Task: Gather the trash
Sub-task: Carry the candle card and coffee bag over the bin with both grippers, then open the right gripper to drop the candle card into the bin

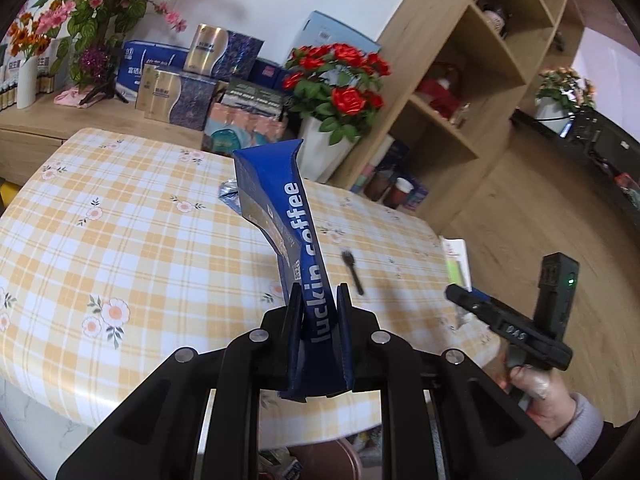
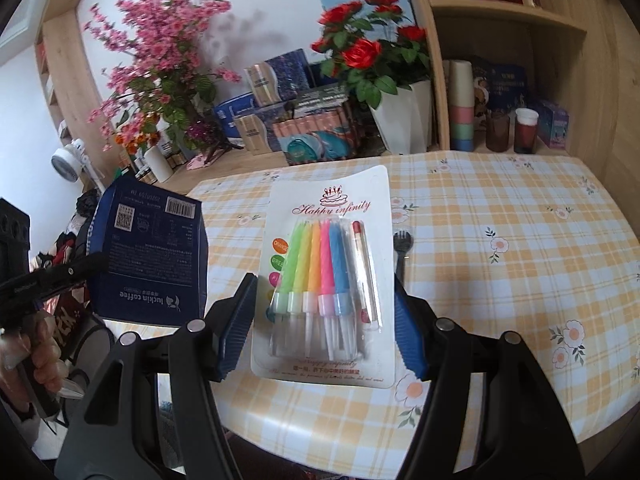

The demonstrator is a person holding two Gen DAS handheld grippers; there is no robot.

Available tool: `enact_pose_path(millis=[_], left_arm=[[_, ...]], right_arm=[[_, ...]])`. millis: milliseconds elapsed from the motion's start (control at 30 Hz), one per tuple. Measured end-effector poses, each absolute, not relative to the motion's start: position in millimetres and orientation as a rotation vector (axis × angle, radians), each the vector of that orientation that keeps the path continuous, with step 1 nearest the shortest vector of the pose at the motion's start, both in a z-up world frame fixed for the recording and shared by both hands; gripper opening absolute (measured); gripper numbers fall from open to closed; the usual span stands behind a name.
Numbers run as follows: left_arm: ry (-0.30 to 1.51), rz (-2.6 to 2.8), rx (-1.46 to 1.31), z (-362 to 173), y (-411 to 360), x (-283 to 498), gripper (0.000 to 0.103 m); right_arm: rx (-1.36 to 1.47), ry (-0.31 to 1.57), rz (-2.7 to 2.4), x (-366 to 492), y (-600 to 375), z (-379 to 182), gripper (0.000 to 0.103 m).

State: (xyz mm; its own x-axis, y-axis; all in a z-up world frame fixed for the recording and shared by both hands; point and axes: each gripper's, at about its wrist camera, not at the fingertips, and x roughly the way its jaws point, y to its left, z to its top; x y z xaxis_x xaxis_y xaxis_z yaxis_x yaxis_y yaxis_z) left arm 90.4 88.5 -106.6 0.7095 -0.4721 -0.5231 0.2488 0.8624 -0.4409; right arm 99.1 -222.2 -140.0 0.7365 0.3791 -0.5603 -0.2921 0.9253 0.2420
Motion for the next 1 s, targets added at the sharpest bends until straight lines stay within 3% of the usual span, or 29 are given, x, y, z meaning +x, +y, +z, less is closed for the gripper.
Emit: enact_pose_path(millis=[1000], left_arm=[[0.585, -0.462, -0.307, -98, 86, -74, 0.016]], right_arm=[[0.041, 0.696, 0.446, -47, -172, -181, 0.065]])
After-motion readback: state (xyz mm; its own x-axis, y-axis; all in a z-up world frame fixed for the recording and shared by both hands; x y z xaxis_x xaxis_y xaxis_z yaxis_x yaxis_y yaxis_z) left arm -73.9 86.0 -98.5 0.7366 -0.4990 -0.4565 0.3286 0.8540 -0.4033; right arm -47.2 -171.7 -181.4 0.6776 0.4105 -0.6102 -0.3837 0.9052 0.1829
